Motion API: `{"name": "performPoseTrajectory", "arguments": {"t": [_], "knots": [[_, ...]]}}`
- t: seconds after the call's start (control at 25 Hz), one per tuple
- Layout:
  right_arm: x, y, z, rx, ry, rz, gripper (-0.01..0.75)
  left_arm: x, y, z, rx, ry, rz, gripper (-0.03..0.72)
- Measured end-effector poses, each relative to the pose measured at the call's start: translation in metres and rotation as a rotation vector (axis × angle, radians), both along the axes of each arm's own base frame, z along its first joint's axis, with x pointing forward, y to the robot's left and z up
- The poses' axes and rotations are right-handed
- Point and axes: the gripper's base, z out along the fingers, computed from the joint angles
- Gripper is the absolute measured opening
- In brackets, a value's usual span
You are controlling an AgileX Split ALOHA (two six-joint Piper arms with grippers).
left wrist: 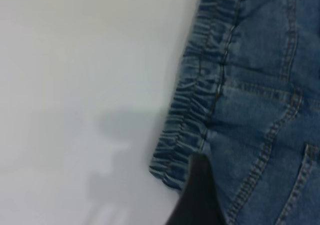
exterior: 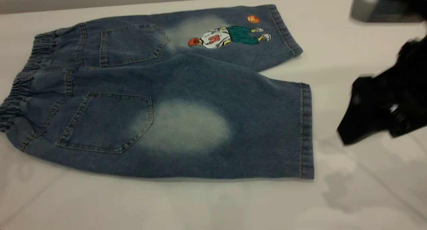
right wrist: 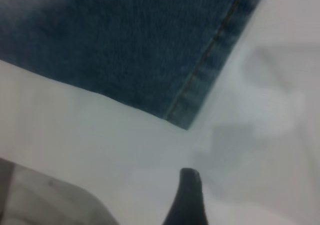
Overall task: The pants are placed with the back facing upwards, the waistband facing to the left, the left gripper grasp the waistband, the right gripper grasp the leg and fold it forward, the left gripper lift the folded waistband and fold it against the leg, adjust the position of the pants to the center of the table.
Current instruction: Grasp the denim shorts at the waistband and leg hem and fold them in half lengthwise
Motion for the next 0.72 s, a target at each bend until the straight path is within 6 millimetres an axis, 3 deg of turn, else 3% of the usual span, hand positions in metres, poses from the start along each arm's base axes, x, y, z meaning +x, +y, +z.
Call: {"name": "performPoseTrajectory", "arguments": {"t": [0.24, 0.48, 0.72], "knots": [[0.004, 0.006, -0.023, -0.033, 0.052, 0.001, 0.523, 0.005, 0.0, -0.018, -0.005, 0.063, 0.0, 0.529], [0.019, 0.016, -0.025, -0.007, 0.065, 0.013, 0.496, 0.006, 0.0, -0.017, -0.005, 0.052, -0.002, 0.529], [0.027, 0.024, -0.039, 0.01, 0.114, 0.032, 0.495, 0.006, 0.0, -0.017, -0.005, 0.052, -0.002, 0.529]]}}
